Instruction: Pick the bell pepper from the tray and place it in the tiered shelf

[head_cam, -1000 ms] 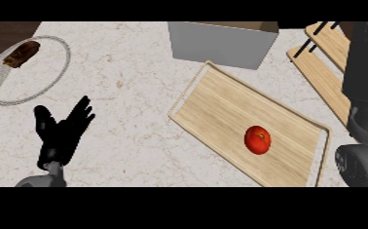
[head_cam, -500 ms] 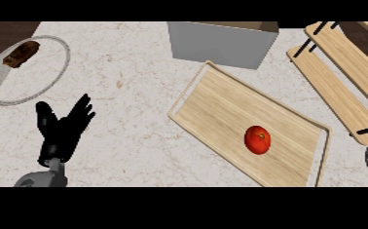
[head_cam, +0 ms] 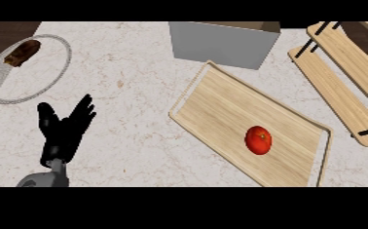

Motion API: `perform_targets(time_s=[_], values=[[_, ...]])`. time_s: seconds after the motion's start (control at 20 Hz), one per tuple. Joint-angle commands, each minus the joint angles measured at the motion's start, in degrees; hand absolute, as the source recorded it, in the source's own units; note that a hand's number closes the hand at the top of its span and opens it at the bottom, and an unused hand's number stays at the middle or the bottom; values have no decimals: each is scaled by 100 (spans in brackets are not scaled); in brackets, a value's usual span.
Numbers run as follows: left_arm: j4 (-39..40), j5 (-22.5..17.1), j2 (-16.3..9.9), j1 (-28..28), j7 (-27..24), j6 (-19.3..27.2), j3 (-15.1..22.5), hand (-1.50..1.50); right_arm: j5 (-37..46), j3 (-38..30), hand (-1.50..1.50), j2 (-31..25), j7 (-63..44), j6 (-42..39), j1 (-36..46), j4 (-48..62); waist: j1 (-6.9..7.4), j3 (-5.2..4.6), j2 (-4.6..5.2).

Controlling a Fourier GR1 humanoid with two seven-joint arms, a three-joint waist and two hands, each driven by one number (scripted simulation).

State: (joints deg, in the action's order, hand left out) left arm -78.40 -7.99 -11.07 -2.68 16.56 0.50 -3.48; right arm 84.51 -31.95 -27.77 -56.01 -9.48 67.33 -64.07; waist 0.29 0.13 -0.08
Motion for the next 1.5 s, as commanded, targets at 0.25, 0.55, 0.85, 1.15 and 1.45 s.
perform_targets(time_s=[0.25, 0.55, 0.85, 1.15, 1.45], values=[[437, -103, -86, -114, -220, -261, -217, 0, -327, 36, 150, -275, 236, 736, -604, 570, -11, -15, 20], [255, 80, 77, 30, -119, -88, -82, 0, -737, 133, 150, -403, 534, 930, -800, 397, -23, -15, 3], [173, 139, 179, 25, -193, -37, -65, 0, -994, 162, 150, -949, 646, 793, -383, 1006, 15, -15, 16], [-26, 34, 26, 33, 183, -183, -92, 0, -979, 62, 150, -600, 105, 1584, -631, 450, 1, -10, 5], [107, 178, 170, 174, -93, -48, -73, 0, -1364, -230, -150, -613, 160, 2212, -683, 84, -39, -12, -4]])
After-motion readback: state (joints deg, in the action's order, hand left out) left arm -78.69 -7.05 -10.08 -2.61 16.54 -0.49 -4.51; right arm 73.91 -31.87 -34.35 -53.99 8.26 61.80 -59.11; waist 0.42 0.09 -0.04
